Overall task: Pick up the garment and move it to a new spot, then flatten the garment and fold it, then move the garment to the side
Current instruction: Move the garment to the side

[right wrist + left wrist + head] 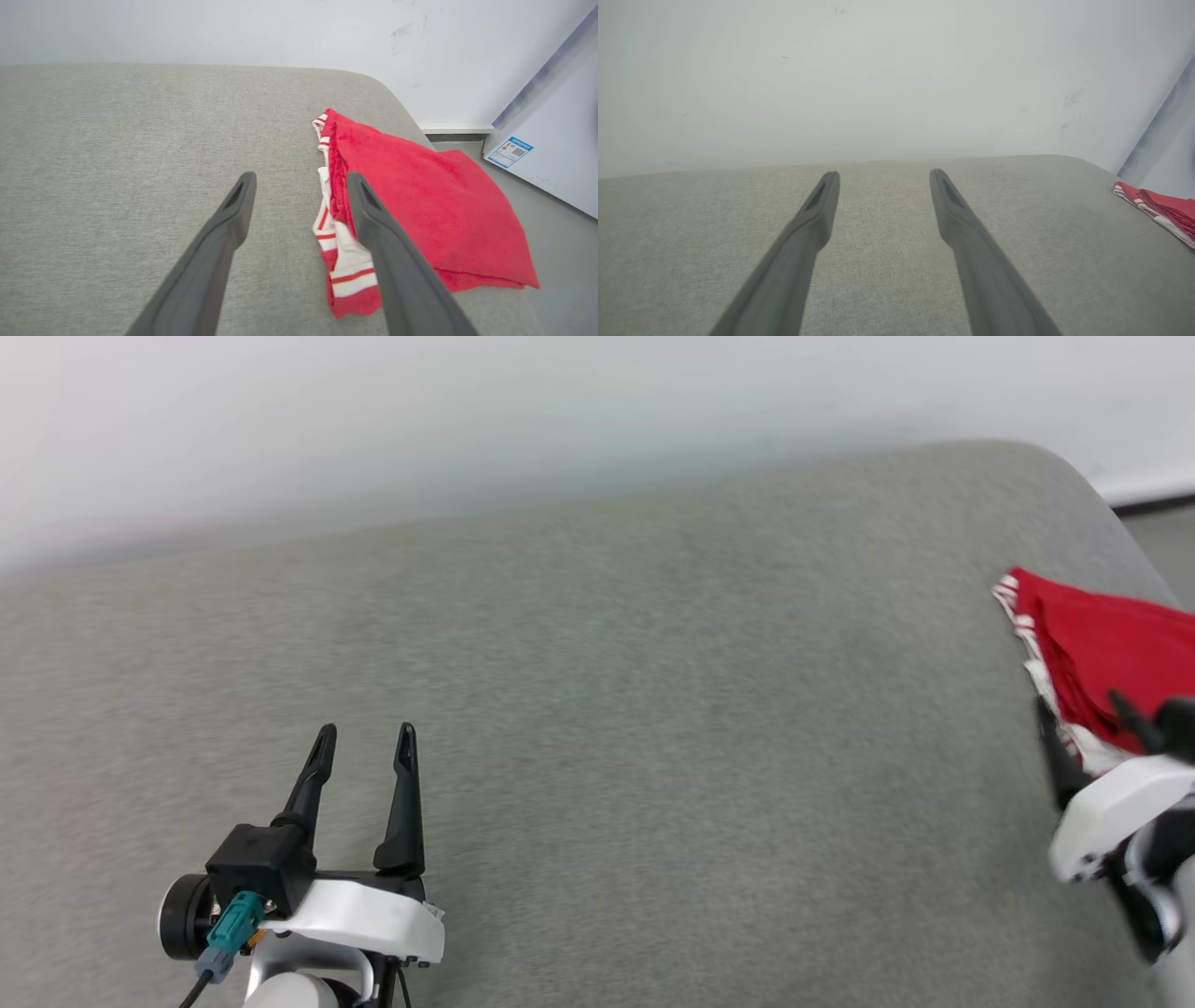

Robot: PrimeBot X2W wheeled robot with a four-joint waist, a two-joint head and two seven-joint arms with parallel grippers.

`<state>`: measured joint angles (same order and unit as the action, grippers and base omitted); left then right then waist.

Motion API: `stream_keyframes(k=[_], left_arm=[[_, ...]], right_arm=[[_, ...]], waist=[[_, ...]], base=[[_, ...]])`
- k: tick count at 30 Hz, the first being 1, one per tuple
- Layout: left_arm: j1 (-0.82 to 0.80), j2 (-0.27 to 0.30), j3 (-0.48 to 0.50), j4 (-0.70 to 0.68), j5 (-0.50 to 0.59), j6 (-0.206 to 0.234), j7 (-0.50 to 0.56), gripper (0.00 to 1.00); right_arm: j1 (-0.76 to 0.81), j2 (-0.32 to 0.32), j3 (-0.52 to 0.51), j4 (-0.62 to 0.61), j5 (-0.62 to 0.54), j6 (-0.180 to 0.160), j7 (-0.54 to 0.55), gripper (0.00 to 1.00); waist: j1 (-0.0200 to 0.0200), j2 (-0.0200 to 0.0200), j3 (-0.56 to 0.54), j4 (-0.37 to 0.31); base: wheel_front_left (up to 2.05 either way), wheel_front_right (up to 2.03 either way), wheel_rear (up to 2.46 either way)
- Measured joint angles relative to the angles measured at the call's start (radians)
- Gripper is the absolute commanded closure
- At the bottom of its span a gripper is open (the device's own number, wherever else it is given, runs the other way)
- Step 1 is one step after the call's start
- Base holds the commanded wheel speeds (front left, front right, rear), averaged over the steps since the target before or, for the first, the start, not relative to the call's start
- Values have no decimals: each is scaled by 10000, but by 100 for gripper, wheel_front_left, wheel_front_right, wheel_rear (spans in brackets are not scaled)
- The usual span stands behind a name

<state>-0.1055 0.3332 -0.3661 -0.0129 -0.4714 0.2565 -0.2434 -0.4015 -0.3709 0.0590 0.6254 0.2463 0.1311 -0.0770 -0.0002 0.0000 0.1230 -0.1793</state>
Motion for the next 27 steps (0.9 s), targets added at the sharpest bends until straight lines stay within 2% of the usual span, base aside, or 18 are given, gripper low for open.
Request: stream_keyframes(k=[5,11,16,27], left_arm=[[125,-6,119,219,-92,-25,-61,0],[428,75,504,416,-230,79,-113,0],[835,240,583,556,-257,58,-138,0],[1262,357,389,817,-232,-12,-138,0]], right_arm=[[903,508,472,-1532,510,0,56,0],[1619,980,477,-3033,650,0,-25,0],[2501,1361,-33,-4280,290,0,-115,0],[4479,2182,-736,-6738,-412,0,702,0]], waist=[[0,0,-355,738],[0,0,-750,1286],[0,0,-1168,1486],[0,0,-1503,1496]], base=[[0,0,0],[0,0,0],[0,0,0],[0,0,0]])
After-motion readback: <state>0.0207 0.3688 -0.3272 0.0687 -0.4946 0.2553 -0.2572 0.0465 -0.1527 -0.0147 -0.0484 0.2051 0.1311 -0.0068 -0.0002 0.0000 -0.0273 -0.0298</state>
